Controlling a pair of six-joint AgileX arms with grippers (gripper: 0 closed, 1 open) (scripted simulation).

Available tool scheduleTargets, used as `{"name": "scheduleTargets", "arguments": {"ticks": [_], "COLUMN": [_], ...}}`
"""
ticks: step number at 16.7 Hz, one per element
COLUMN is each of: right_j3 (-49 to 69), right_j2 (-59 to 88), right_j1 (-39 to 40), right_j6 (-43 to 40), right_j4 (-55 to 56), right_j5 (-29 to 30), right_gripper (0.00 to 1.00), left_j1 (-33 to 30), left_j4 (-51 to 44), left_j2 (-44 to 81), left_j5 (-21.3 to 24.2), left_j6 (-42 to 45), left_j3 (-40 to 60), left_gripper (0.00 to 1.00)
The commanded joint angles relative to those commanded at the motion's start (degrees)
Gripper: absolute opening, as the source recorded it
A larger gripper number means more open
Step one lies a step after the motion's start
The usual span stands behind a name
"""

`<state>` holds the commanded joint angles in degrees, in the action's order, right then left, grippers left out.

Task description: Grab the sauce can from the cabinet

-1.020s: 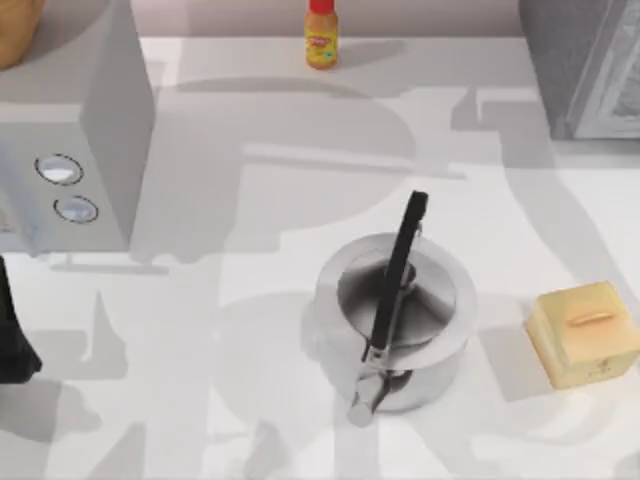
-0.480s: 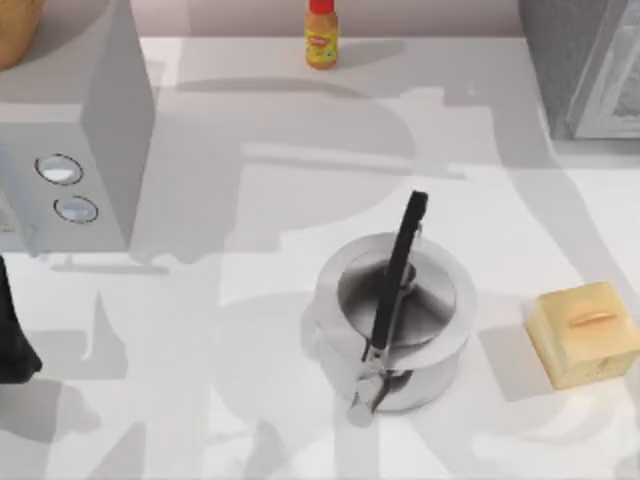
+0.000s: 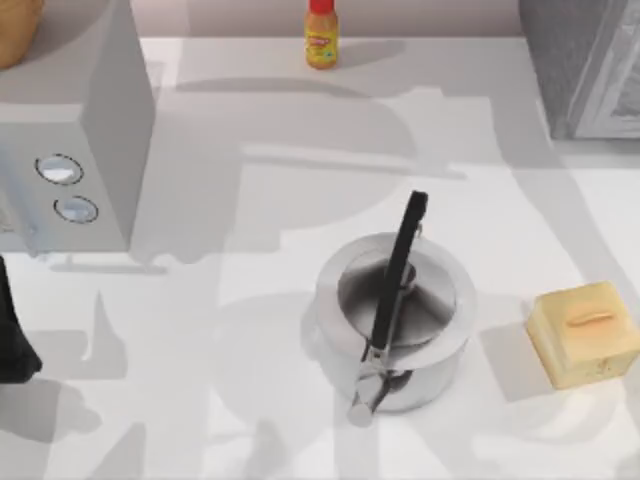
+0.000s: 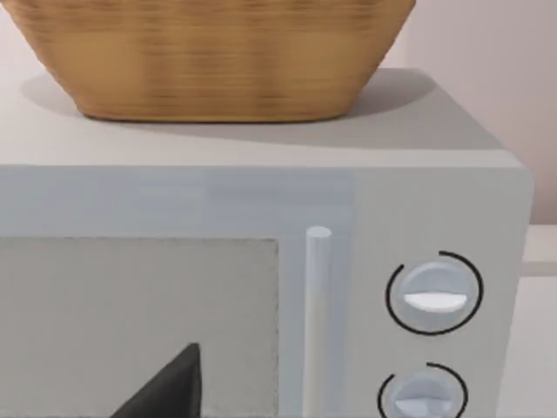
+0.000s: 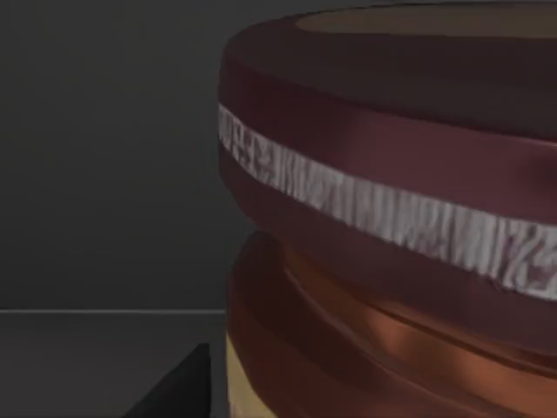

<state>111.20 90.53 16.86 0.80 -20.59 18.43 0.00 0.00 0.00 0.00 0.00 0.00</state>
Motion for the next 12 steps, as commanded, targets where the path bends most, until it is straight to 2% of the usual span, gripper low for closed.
{"name": "scheduleTargets", "arguments": {"ticks": [11,12], "right_j3": [0.0,0.0], "right_j2": [0.0,0.0], "right_j1": [0.0,0.0], "right_j6": [0.0,0.0], "right_j4": [0.0,0.0], "right_j5": [0.0,0.0], "right_gripper": [0.02,0.00], "left_j1": [0.0,0.0], "left_j4": [0.0,0.0], "left_j2": [0.0,0.0], "left_j5": [0.0,0.0], "left_j6": [0.0,0.0], "left_j3": [0.0,0.0], "left_gripper": [1.00,1.00]}}
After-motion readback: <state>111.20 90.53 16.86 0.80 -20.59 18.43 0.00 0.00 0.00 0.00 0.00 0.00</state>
